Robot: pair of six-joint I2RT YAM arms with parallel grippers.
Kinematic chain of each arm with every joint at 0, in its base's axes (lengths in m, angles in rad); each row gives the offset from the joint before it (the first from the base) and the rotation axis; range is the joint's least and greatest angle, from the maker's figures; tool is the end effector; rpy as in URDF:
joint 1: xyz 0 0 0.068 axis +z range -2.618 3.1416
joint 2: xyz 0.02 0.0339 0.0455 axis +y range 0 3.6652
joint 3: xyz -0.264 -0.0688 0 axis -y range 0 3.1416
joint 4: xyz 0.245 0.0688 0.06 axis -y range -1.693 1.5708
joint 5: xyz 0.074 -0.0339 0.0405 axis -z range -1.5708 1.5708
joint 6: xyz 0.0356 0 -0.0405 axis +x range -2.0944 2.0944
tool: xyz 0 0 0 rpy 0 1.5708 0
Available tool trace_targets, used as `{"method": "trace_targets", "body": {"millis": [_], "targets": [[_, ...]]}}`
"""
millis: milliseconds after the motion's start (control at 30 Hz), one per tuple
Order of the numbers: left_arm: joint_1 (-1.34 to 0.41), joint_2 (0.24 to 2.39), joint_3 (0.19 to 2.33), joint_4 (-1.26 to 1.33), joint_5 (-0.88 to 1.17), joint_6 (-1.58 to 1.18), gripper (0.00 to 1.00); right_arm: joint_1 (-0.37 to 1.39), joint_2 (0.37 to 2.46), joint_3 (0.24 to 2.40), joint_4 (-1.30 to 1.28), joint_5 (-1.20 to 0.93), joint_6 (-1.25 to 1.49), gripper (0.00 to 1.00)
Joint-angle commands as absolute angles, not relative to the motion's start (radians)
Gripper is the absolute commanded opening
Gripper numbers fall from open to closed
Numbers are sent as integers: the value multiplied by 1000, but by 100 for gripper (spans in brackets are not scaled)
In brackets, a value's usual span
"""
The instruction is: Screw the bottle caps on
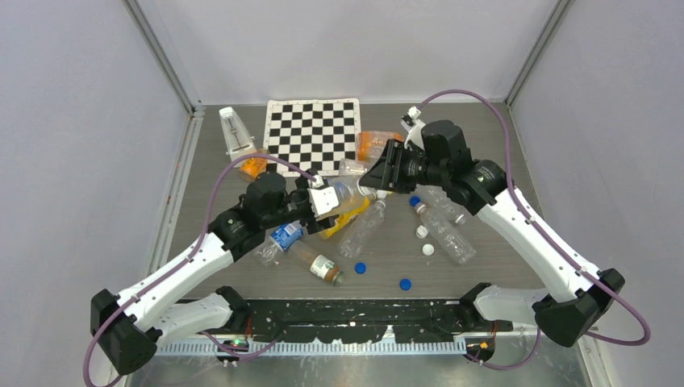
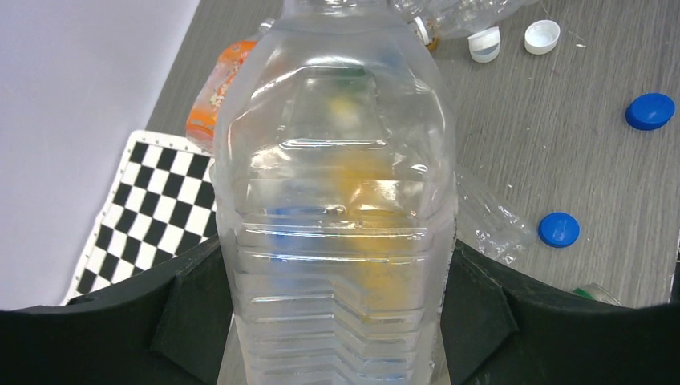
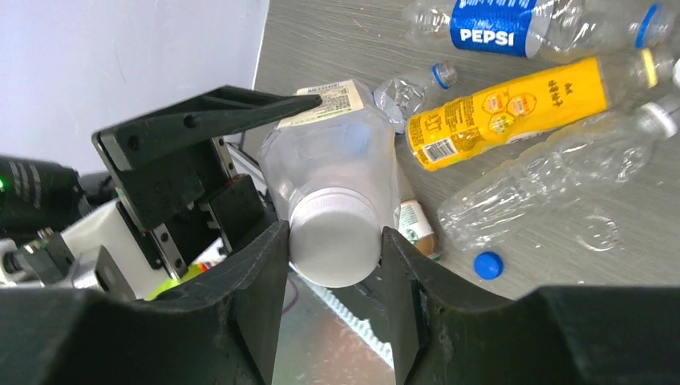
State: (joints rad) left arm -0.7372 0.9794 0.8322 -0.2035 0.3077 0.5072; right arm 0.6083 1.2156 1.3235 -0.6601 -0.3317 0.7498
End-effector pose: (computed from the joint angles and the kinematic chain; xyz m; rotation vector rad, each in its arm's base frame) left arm 0.1596 -0.1594 0.3190 1.2873 1.4380 -0.4495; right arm 0.2042 0.1564 0.3906 -0.0520 2.3140 1.1085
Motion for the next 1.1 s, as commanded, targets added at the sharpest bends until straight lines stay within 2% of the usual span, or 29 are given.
{"method": "trace_targets", "body": {"millis": [0, 267, 500, 700, 1067], "targets": [[-743, 962, 892, -233, 306, 546, 0, 618, 1096, 1333, -590, -320, 412, 55], [-723, 983, 941, -401, 481, 563, 0, 618, 854, 1094, -486, -540, -305, 60], [-721, 1005, 996, -486, 589, 590, 0, 618, 826, 1053, -534, -637, -681, 64], [-721, 1032, 1029, -523, 652, 610, 0, 623, 886, 1106, -576, -691, -802, 64], [-721, 1057, 1050, -529, 679, 617, 0, 666, 923, 1135, -563, -746, -795, 59]]}}
